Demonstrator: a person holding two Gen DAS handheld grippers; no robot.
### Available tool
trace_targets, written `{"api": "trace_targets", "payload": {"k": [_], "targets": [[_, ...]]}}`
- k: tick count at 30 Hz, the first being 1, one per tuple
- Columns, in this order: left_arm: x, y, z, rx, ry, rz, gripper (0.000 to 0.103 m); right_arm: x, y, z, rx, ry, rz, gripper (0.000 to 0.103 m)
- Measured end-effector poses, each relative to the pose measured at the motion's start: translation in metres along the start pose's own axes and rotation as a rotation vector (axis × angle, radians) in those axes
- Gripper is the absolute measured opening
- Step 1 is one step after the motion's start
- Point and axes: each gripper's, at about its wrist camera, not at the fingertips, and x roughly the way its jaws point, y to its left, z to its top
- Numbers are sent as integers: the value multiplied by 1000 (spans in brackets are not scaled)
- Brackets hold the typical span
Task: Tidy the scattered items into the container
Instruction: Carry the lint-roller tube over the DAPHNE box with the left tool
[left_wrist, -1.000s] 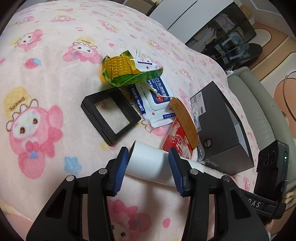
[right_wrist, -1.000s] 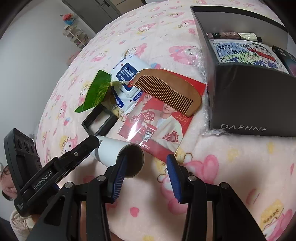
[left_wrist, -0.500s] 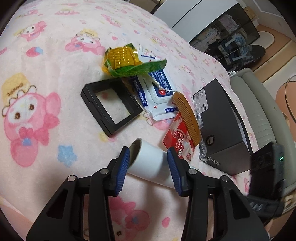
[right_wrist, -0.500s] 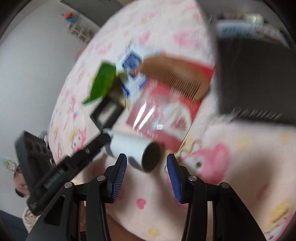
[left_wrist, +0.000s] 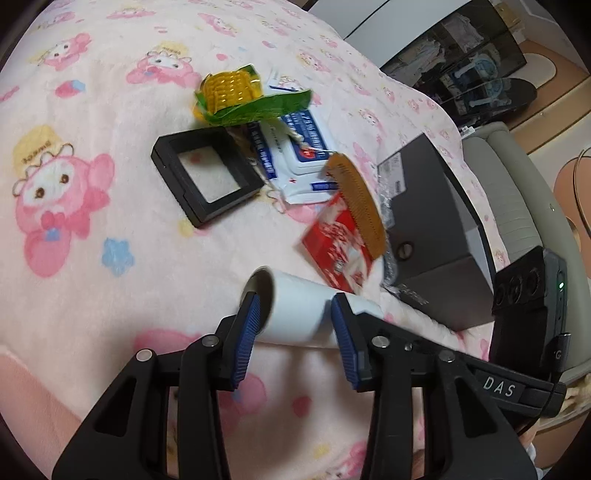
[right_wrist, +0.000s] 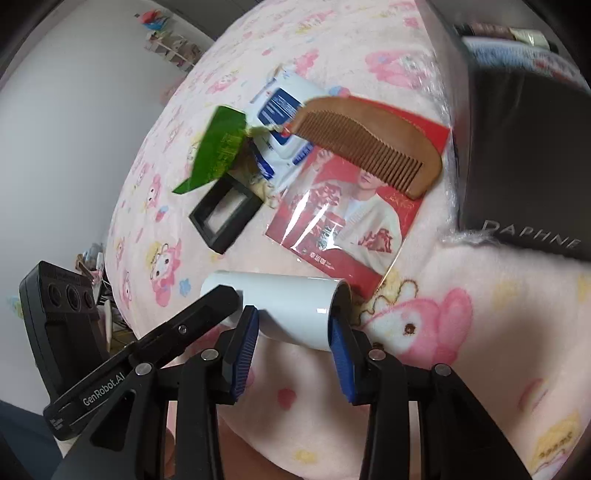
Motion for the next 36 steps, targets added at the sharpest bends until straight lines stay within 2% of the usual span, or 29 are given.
{"api": "trace_targets", "payload": {"k": [4, 7, 11, 14, 20, 25, 27, 32, 35, 36], "targets": [[-24, -31, 0, 32, -18, -65, 40, -43, 12, 7, -46, -67, 47, 34], [-35, -68, 9, 99, -40, -95, 40, -82, 13, 12, -71, -139, 74, 34], [-30, -113, 22, 168, -29, -139, 40, -127, -4, 18, -44, -218, 93, 34], [-15, -151, 33, 229, 7, -190, 40, -159, -25, 24, -39, -272, 67, 34], [50, -240, 60, 351, 118, -236, 40, -208, -86, 43, 37, -338, -15, 34], [123, -290, 92, 325, 208, -269, 39, -237, -148, 82, 81, -349, -94, 33], [150, -299, 101, 303, 231, -267, 39, -239, -178, 105, 112, -330, -115, 33], [214, -308, 116, 245, 284, -230, 39, -215, -223, 150, 164, -265, -209, 33], [241, -304, 121, 200, 311, -226, 39, -203, -236, 166, 167, -249, -261, 33], [245, -303, 123, 190, 295, -209, 39, -199, -239, 169, 169, -248, -276, 33]]}}
